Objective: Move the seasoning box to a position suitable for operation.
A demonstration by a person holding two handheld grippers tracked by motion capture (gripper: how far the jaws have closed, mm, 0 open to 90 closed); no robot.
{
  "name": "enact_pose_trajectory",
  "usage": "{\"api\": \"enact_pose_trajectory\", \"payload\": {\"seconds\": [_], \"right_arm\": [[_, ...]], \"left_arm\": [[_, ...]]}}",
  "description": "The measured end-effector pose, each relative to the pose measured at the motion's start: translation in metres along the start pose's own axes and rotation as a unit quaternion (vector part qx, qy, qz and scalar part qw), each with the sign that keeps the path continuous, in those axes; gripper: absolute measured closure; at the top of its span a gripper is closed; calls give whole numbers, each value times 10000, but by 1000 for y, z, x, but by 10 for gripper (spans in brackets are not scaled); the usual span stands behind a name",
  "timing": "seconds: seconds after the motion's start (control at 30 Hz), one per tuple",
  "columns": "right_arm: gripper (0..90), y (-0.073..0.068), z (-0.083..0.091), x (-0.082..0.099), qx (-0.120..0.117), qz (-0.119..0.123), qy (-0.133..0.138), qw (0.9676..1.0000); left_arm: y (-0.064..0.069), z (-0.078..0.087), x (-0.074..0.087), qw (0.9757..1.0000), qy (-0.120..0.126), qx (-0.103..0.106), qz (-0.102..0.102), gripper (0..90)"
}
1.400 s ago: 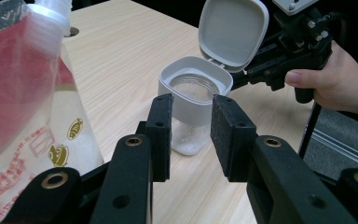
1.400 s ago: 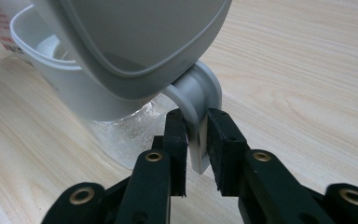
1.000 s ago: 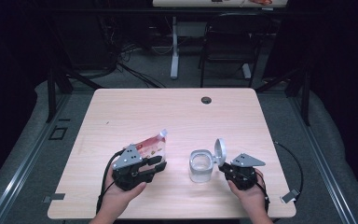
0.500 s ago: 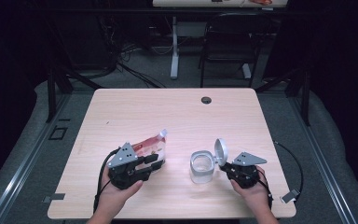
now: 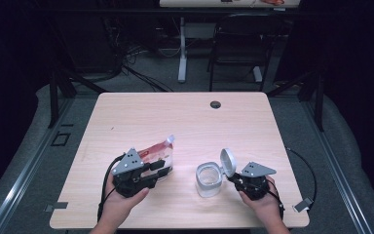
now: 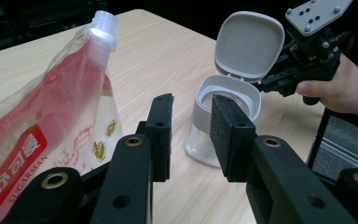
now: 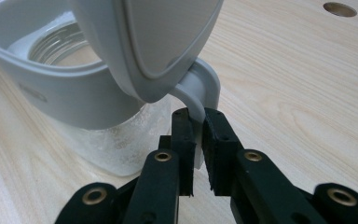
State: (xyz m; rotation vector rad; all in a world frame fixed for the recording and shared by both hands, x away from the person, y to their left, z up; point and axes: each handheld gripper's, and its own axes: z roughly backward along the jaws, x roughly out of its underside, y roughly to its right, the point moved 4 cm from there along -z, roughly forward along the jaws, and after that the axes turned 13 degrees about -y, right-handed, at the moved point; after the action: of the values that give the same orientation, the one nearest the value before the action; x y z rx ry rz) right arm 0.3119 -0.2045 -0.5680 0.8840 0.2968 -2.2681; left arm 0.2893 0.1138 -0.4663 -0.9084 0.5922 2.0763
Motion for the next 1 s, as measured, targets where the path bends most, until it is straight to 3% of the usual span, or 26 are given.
{"api": "enact_pose_trajectory", "payload": {"seconds": [0.2, 0.53, 1.0], "right_arm": [[819, 6, -5, -3, -79, -304, 130, 9994], [801, 14, -13, -9, -61, -517, 229, 9984], [761, 18, -14, -12, -82, -637, 274, 9976]], "left_arm": [[-2, 4, -1, 10000, 30, -46, 17, 694], [-4, 8, 1, 9999, 44, -101, 70, 688], [-10, 14, 3, 9997, 31, -178, 145, 688]]}}
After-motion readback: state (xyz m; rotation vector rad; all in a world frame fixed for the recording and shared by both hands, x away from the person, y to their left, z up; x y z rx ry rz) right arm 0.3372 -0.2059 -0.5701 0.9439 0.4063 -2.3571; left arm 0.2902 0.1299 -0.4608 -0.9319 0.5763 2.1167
